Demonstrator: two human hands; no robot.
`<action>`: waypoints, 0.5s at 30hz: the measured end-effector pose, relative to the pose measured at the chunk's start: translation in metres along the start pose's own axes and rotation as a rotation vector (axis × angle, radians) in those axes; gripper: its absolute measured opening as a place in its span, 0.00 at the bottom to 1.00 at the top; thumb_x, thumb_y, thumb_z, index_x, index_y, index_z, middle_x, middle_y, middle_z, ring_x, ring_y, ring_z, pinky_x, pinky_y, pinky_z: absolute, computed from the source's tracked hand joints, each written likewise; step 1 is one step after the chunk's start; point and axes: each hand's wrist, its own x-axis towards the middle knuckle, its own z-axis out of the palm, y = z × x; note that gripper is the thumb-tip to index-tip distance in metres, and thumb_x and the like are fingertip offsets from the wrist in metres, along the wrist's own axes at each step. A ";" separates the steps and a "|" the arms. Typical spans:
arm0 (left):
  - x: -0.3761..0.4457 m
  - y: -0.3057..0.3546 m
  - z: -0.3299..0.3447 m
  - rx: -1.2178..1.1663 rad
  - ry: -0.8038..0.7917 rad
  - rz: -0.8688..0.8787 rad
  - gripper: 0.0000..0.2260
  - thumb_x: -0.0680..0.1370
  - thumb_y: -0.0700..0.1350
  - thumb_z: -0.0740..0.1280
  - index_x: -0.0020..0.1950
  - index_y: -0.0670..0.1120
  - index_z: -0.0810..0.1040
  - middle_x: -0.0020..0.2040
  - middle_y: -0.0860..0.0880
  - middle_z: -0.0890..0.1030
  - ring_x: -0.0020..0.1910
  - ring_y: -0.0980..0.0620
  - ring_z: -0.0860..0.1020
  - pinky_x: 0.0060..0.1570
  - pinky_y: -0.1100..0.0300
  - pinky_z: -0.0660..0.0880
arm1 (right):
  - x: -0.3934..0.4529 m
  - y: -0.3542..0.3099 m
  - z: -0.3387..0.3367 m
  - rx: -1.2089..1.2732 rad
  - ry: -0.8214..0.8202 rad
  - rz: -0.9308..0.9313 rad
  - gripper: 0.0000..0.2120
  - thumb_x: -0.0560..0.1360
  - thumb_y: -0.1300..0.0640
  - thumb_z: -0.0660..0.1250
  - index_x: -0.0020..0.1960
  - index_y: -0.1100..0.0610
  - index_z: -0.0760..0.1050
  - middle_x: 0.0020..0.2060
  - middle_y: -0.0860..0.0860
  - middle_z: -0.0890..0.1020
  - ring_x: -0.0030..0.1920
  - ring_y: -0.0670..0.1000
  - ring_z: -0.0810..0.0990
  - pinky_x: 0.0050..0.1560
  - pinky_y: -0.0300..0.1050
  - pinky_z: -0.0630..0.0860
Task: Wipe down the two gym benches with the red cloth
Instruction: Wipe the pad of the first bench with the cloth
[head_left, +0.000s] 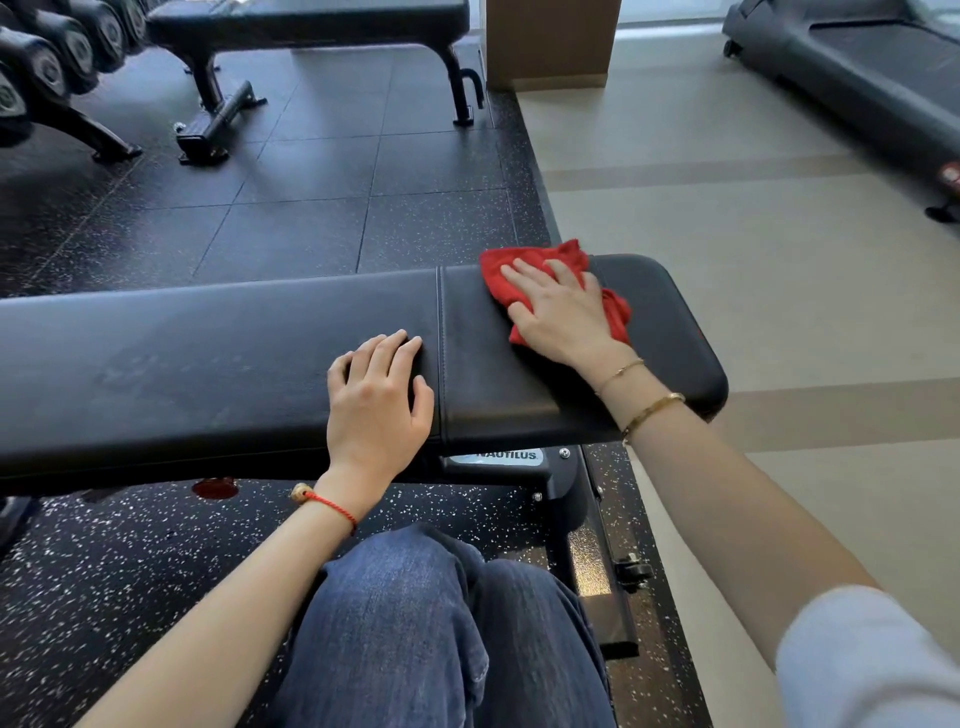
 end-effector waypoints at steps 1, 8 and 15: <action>0.000 0.000 0.000 0.001 -0.004 -0.003 0.19 0.79 0.48 0.59 0.67 0.46 0.77 0.68 0.48 0.78 0.68 0.46 0.74 0.68 0.44 0.67 | -0.005 -0.012 0.003 0.000 -0.007 -0.054 0.25 0.80 0.45 0.52 0.77 0.41 0.58 0.77 0.40 0.59 0.77 0.52 0.55 0.74 0.59 0.52; -0.001 -0.003 0.002 -0.014 0.004 0.007 0.20 0.79 0.49 0.58 0.67 0.45 0.77 0.69 0.47 0.78 0.69 0.46 0.74 0.69 0.45 0.66 | -0.084 -0.019 0.007 0.019 -0.001 -0.353 0.29 0.75 0.44 0.51 0.76 0.39 0.58 0.75 0.37 0.62 0.76 0.48 0.57 0.74 0.53 0.52; -0.002 -0.001 0.000 0.003 -0.030 0.015 0.21 0.80 0.49 0.56 0.69 0.45 0.76 0.70 0.46 0.76 0.70 0.45 0.73 0.70 0.44 0.66 | -0.027 0.024 -0.006 0.020 -0.008 0.014 0.25 0.80 0.46 0.53 0.76 0.40 0.58 0.77 0.39 0.59 0.77 0.51 0.55 0.74 0.57 0.52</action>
